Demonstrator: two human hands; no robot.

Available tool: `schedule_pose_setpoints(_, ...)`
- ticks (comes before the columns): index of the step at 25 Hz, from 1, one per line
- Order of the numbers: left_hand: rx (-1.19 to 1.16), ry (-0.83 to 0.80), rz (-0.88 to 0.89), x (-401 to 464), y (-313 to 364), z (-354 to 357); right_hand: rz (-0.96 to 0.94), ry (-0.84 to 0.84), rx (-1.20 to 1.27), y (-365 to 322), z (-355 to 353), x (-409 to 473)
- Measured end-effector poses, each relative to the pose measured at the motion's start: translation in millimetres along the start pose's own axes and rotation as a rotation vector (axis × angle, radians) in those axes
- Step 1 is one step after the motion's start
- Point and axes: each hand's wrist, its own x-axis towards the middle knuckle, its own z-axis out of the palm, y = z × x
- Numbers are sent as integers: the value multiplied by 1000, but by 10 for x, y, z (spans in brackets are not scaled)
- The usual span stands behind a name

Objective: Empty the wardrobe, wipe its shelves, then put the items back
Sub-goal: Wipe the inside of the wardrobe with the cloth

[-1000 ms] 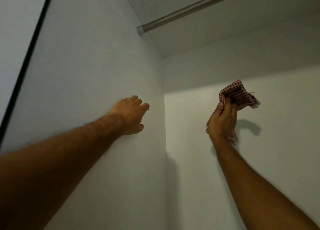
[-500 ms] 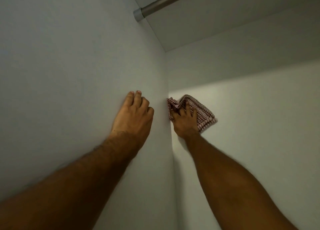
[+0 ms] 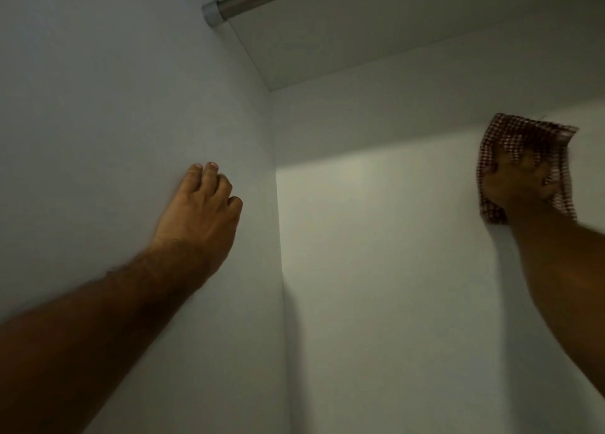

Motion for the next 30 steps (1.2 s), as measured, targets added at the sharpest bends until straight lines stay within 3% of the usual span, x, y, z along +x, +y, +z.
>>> schedule_pose_setpoints(2, 28, -14, 13, -7, 15, -5, 30, -16, -14, -36, 78, -31)
schedule_pose_setpoints(5, 44, -26, 26, -35, 17, 2, -59, 30, -48, -690, 521, -465)
schedule_pose_setpoints(8, 73, -23, 27, -95, 40, 59, -402, -32, -77, -1463, 1091, -1473)
schedule_pose_setpoints(10, 82, -4, 29, -126, 37, 70, -642, -167, -81, -1831, 1478, -2331)
schedule_pose_setpoints(13, 109, 3, 24, -124, 43, 39, -797, -300, -88, -1828, 1751, -2919)
schedule_pose_setpoints(15, 126, -4, 11, -121, 54, 24, -833, -217, -76, -1431, 1765, -2733)
schedule_pose_setpoints(18, 90, -21, 24, -138, 34, -4, -681, -27, -88, -476, 1433, -2060)
schedule_pose_setpoints(21, 13, -42, 36, -196, 57, -20, -353, 199, -85, 627, 896, -1317)
schedule_pose_setpoints(23, -63, -81, 21, -291, 152, -29, -146, 229, -12, 1134, 581, -1069)
schedule_pose_setpoints(26, -103, -138, 11, -518, 305, -38, 12, 222, 22, 1065, 608, -1200)
schedule_pose_setpoints(28, -50, -145, 41, -659, 357, 2, -24, 280, -6, 664, 880, -1578)
schedule_pose_setpoints(30, 40, -133, 76, -728, 385, 64, -139, 235, -7, 200, 1208, -2139)
